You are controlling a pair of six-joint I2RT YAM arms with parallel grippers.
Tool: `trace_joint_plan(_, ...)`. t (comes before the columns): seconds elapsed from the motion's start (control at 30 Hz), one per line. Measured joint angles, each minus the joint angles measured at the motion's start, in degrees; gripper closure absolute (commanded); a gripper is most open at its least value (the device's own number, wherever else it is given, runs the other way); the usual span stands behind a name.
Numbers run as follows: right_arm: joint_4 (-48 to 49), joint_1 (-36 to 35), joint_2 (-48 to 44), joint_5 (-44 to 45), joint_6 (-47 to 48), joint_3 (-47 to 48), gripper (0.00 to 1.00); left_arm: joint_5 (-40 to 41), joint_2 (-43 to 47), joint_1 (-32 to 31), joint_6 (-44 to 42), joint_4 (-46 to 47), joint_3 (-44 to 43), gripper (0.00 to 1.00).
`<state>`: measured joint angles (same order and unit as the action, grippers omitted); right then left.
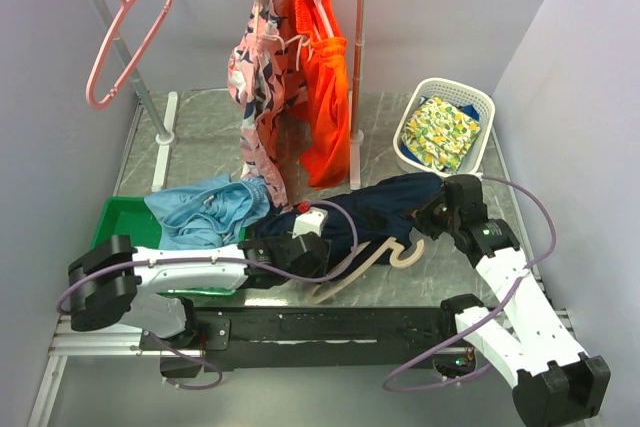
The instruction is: Place the shorts on the hanger
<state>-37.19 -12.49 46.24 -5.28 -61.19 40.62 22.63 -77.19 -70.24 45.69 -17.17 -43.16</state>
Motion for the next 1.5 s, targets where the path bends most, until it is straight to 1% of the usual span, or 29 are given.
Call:
trace_joint_plan(0.1,-1.07,0.00,0.07,0.57,-0.98,0.59,1.00,-0.68,-1.70,0.61,-0.55,0.76,-0.74,0.45)
trace_joint_plan(0.13,-1.20,0.00,0.04,0.81,-1.18,0.68,1.00,-1.07,-2.36,0.92,-0.81,1.53,-0.87,0.55)
trace_joint_plan(0.17,-1.40,-0.02,-0.02,1.22,-1.44,0.70,1.00,-1.77,-3.21,1.53,-1.01,2.71,-0.92,0.63)
trace_joint_plan(0.2,-1.51,-0.02,-0.04,1.49,-1.73,0.70,1.00,-2.45,-4.07,2.25,-1.27,3.76,-0.90,0.85)
trace_joint_plan(0.23,-1.68,-0.02,-0.04,1.90,-2.23,0.70,1.00,-3.17,-4.81,3.02,-1.40,4.59,-0.90,0.97)
trace_joint_plan(0.27,-1.86,-0.02,-0.04,2.34,-2.54,0.70,1.00,-3.80,-5.35,3.74,-1.22,5.38,-0.92,0.99)
trace_joint_plan(0.37,-2.82,-0.13,-0.02,4.04,-4.22,0.79,1.00,-5.49,-5.77,5.33,-2.01,6.05,-0.92,0.99)
trace_joint_plan(0.47,-4.59,-0.13,0.37,6.19,-6.10,1.97,1.00,-7.39,-3.93,5.44,-2.12,5.75,-0.37,0.99)
trace_joint_plan(0.67,-7.69,-0.35,3.76,9.68,-9.57,8.66,1.00,-10.40,8.61,5.44,-2.54,0.61,1.90,0.99)
trace_joint_plan(0.83,-9.33,-0.50,6.25,11.69,-11.15,12.15,1.00,-13.14,14.47,5.44,-2.34,-3.06,3.10,0.99)
trace_joint_plan(1.0,-10.75,-0.48,7.61,12.98,-12.31,12.57,1.00,-15.28,18.75,5.44,-2.47,-8.22,2.19,0.99)
trace_joint_plan(1.13,-11.34,-0.50,8.20,13.68,-12.98,12.76,1.00,-17.70,20.83,5.42,-3.32,-12.20,-1.51,0.99)
trace_joint_plan(1.27,-11.52,-1.64,8.92,14.97,-14.86,13.18,1.00,-19.93,20.44,5.16,-5.79,-15.47,-8.98,0.99)
trace_joint_plan(1.33,-11.67,-2.89,9.55,15.89,-16.22,14.23,1.00,-20.90,19.06,5.11,-7.19,-16.28,-13.40,0.99)
trace_joint_plan(1.43,-11.65,-5.14,10.47,17.09,-18.12,16.22,1.00,-21.66,14.21,5.09,-9.22,-16.02,-19.82,0.99)
trace_joint_plan(1.47,-11.69,-5.84,10.86,17.44,-18.62,16.92,1.00,-21.75,12.17,5.09,-9.99,-15.85,-21.44,0.91)
trace_joint_plan(1.5,-11.78,-6.43,11.43,17.79,-18.95,17.75,1.00,-21.75,10.19,5.09,-10.67,-15.32,-22.62,0.86)
